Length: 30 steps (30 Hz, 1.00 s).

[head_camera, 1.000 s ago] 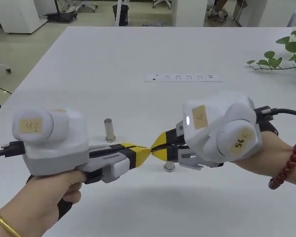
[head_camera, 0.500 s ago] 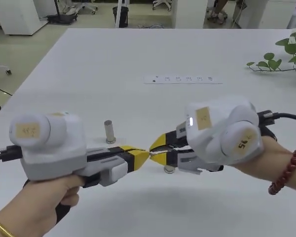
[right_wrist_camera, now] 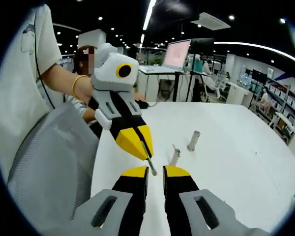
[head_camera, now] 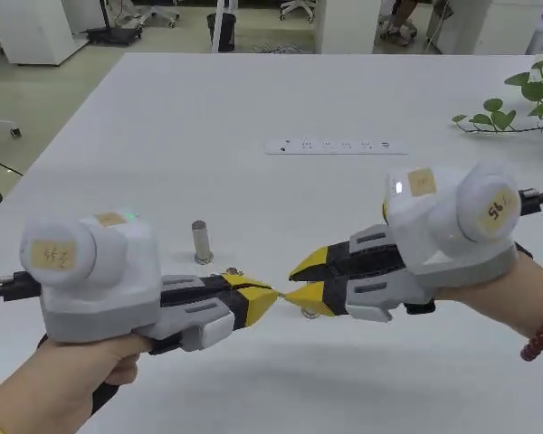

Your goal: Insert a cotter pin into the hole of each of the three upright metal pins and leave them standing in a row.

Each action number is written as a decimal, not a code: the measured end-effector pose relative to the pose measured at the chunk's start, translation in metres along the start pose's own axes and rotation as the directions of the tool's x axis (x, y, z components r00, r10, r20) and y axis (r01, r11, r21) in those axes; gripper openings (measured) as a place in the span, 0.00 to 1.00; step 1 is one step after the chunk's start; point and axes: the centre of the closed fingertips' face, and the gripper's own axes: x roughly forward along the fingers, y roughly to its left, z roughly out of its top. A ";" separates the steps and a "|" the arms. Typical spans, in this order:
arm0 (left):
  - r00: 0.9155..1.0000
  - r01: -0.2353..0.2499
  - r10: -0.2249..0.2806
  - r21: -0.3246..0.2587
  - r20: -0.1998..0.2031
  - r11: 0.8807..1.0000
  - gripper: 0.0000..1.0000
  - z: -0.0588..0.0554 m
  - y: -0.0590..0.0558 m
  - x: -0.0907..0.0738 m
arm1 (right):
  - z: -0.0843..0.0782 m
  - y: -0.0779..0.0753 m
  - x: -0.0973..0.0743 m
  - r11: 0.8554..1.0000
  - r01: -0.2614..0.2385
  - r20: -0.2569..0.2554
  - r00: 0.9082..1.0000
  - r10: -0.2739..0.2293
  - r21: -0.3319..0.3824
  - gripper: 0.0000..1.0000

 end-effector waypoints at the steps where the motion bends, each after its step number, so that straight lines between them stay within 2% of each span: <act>1: 1.000 0.006 -0.006 -0.004 -0.006 1.000 0.00 -0.001 -0.001 0.000 | 0.000 0.001 -0.001 1.000 -0.009 0.006 1.000 0.009 0.011 0.13; 2: 1.000 0.012 -0.012 -0.010 -0.013 1.000 0.00 -0.003 -0.002 0.000 | 0.000 0.003 -0.003 1.000 -0.025 0.012 1.000 0.024 0.017 0.13; 5: 0.999 0.022 -0.021 0.026 -0.034 0.999 0.00 -0.008 -0.003 0.001 | -0.004 0.006 -0.006 0.998 -0.047 0.013 0.999 0.046 0.032 0.13; 9: 0.998 0.048 -0.046 0.063 -0.044 0.997 0.00 -0.012 -0.007 0.002 | -0.009 0.014 -0.007 0.993 -0.095 0.023 0.995 0.093 0.075 0.14; 18: 0.993 0.103 -0.097 0.108 -0.062 0.989 0.00 -0.017 -0.017 0.003 | -0.020 0.027 -0.004 0.984 -0.155 0.017 0.988 0.154 0.089 0.16; 23: 0.988 0.147 -0.140 0.127 -0.058 0.981 0.00 -0.016 -0.027 0.003 | -0.022 0.031 -0.004 0.978 -0.183 0.025 0.983 0.181 0.099 0.16; 26: 0.987 0.156 -0.151 0.121 -0.051 0.980 0.00 -0.014 -0.031 0.003 | -0.024 0.035 -0.003 0.974 -0.204 0.023 0.979 0.203 0.094 0.16; 30: 0.984 0.176 -0.172 0.130 -0.040 0.976 0.00 -0.012 -0.036 0.003 | -0.026 0.036 -0.003 0.973 -0.208 0.020 0.978 0.207 0.095 0.15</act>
